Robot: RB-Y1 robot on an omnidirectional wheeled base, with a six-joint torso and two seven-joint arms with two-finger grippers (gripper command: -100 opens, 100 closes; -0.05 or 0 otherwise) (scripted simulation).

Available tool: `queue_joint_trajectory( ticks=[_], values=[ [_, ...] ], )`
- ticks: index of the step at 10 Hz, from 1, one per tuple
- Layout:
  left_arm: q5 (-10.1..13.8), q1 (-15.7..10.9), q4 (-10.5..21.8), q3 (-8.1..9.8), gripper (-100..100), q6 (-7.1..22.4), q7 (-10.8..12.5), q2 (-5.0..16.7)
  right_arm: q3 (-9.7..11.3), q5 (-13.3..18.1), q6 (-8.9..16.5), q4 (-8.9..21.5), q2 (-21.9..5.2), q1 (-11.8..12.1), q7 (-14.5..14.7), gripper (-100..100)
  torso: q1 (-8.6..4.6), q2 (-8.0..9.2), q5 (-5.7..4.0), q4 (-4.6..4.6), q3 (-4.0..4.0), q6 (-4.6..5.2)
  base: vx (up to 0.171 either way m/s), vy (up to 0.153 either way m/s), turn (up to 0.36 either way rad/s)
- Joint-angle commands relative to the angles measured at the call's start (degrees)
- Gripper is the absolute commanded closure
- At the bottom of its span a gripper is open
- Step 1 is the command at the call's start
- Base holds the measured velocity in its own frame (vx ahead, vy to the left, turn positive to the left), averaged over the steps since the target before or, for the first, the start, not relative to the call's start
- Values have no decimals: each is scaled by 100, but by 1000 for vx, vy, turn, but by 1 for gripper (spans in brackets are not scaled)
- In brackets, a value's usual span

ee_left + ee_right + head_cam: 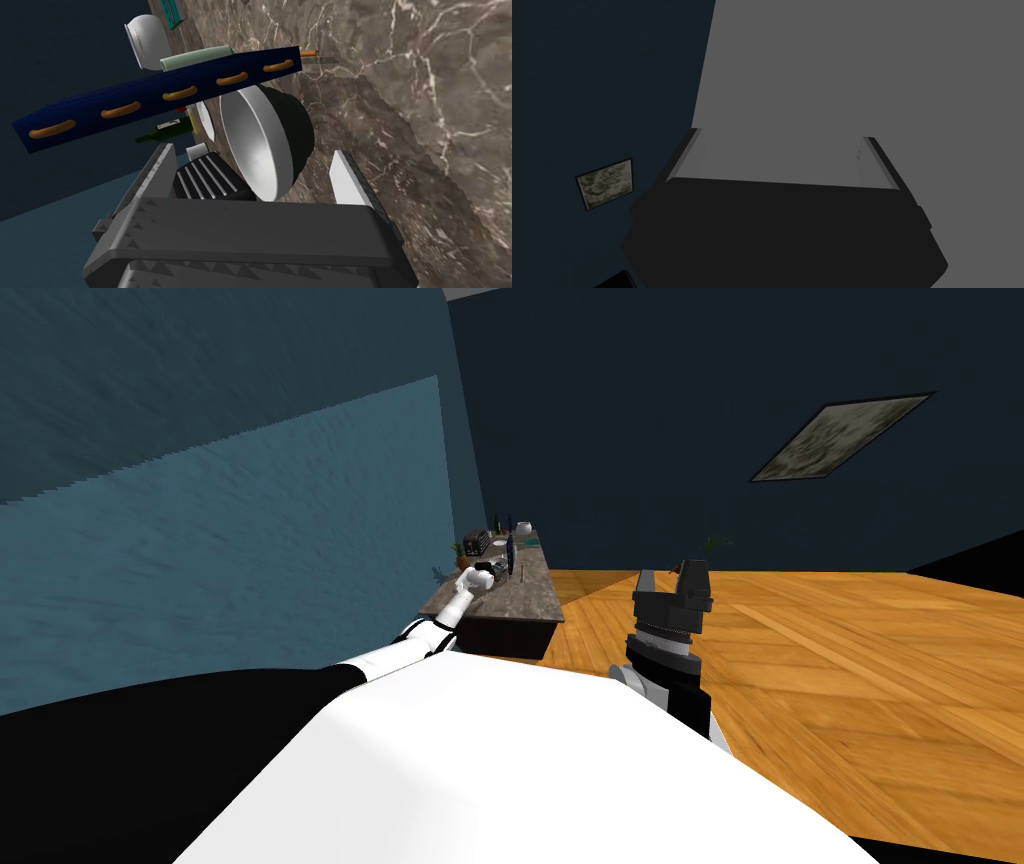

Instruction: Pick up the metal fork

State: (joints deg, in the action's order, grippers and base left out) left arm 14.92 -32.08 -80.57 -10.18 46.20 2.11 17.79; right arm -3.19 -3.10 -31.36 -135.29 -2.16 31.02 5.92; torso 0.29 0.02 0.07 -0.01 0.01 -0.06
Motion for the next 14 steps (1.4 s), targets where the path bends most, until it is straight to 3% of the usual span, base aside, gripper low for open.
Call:
queue_joint_trajectory(
  ticks=[1, 2, 3, 4, 6, 7, 9, 10, 11, 12, 13, 14],
  values=[
    [-2, -97, 170, 4, -100, 181, -1, -9, 0, 0, 0, 0, 0, 0, 0, 0, 0, 0, 0, 0, 0, 0, 2, 35, 0],
    [70, -352, 403, 13, -100, 398, -81, -11, 0, 0, 0, 0, 0, 0, 0, 0, -10, -1, -2, 0, -1, 1, 10, 53, -8],
    [70, -365, 554, 13, -100, 490, -81, -11, 0, 0, 0, 0, 0, 0, 0, 0, -7, -5, -3, 0, -2, 2, 9, 71, -13],
    [138, -604, 722, 26, -100, 695, -165, -14, 0, 0, 0, 0, 0, 0, 0, 0, -1, -5, 0, -1, -3, 1, -5, 105, -14],
    [138, -621, 958, 26, -100, 786, -165, -14, 0, 0, 0, 0, 0, 0, 0, 0, 11, 0, 3, 0, 0, 0, -1, 72, -7],
    [202, -854, 1134, 43, -100, 1065, -251, -19, 0, 0, 0, 0, 0, 0, 0, 0, -4, -1, 0, 0, -1, -1, -8, 68, -1],
    [202, -867, 1350, 43, -100, 1065, -251, -19, 0, 0, 0, 0, 0, 0, 0, 0, 1, 0, 1, 0, 0, 0, 2, 58, -9],
    [263, -1101, 1577, 64, -100, 1329, -339, -25, 0, 0, 0, 0, 0, 0, 0, 0, -8, -3, -1, 0, -1, 0, 15, 94, -1],
    [263, -1101, 1736, 64, -100, 1329, -339, -25, 0, 0, 0, 0, 0, 0, 0, 0, 6, -6, 0, 0, -3, 0, 10, 92, -16],
    [319, -1322, 1914, 88, -100, 1575, -427, -32, 0, 0, 0, 0, 0, 0, 0, 0, 7, -5, 2, -1, -3, 0, 10, 121, -5],
    [319, -1322, 2105, 88, -100, 1575, -427, -32, 0, 0, 0, 0, -1, 0, 0, 0, 18, -5, 3, 0, -3, -1, 3, 101, -15],
    [372, -1528, 2298, 114, -100, 1800, -514, -40, 0, 0, 0, 0, 0, 0, 0, 0, 13, -3, 4, -1, -2, -1, 13, 109, -6]
  ],
)
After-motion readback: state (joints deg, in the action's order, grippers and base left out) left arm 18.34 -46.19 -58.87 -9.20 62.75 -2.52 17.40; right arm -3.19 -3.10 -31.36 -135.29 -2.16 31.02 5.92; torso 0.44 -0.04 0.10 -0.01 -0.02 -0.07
